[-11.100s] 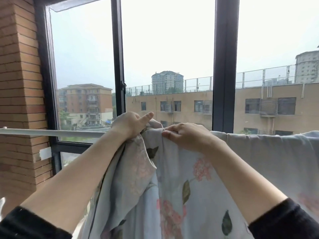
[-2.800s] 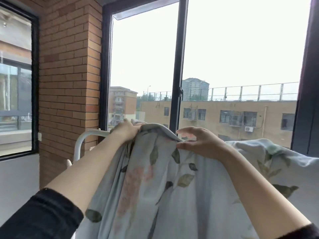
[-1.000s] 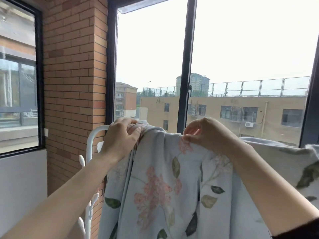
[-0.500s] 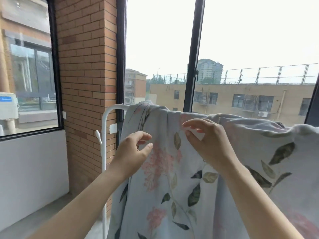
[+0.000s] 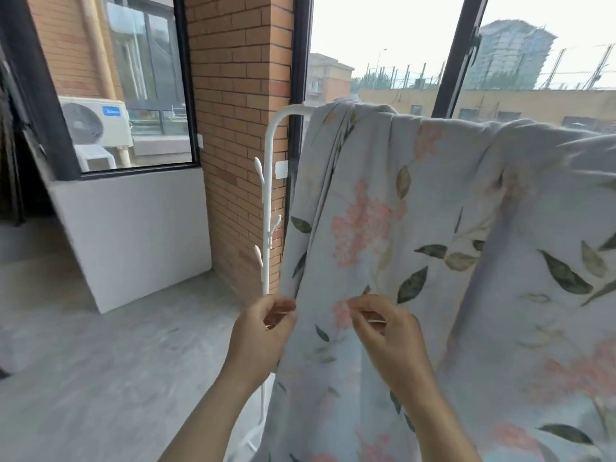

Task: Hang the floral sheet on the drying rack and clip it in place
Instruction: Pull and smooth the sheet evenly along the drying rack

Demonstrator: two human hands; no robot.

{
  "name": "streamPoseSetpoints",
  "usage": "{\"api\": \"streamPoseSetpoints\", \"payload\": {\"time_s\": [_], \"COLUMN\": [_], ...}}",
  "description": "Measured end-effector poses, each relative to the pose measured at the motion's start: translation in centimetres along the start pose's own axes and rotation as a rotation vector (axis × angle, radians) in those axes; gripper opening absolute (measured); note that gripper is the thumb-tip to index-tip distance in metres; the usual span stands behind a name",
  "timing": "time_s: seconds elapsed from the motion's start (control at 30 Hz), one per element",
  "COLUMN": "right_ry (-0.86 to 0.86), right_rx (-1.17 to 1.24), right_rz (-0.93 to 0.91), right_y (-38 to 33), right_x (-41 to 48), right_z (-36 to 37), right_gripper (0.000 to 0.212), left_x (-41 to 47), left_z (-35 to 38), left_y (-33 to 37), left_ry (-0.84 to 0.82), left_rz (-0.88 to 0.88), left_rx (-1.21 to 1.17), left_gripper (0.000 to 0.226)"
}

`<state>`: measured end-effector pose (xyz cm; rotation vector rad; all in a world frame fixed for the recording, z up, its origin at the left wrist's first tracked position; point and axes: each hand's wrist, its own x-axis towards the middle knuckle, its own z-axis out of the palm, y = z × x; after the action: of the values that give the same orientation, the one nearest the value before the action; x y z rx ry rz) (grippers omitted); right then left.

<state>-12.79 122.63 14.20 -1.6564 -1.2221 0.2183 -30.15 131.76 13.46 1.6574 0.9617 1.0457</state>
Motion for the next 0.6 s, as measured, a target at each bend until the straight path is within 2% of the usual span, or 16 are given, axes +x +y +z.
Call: {"api": "streamPoseSetpoints", "payload": {"time_s": [0.23, 0.6], "right_ry": [-0.127, -0.245], "right_rx": [0.038, 0.076], "right_rz": [0.057, 0.071], "right_y": [-2.4, -10.2], "right_x": [-1.9, -1.1], "right_z": [8.2, 28.2], "right_gripper": [0.017, 0.016], "left_x": [-1.6, 1.7], "left_z": [-7.0, -26.3], "left_y": [-4.8, -12.4], "left_ry": [0.054, 0.122], "left_rz": [-0.109, -0.179], "left_rx": [0.026, 0.097], "left_gripper": [0.011, 0.013]}}
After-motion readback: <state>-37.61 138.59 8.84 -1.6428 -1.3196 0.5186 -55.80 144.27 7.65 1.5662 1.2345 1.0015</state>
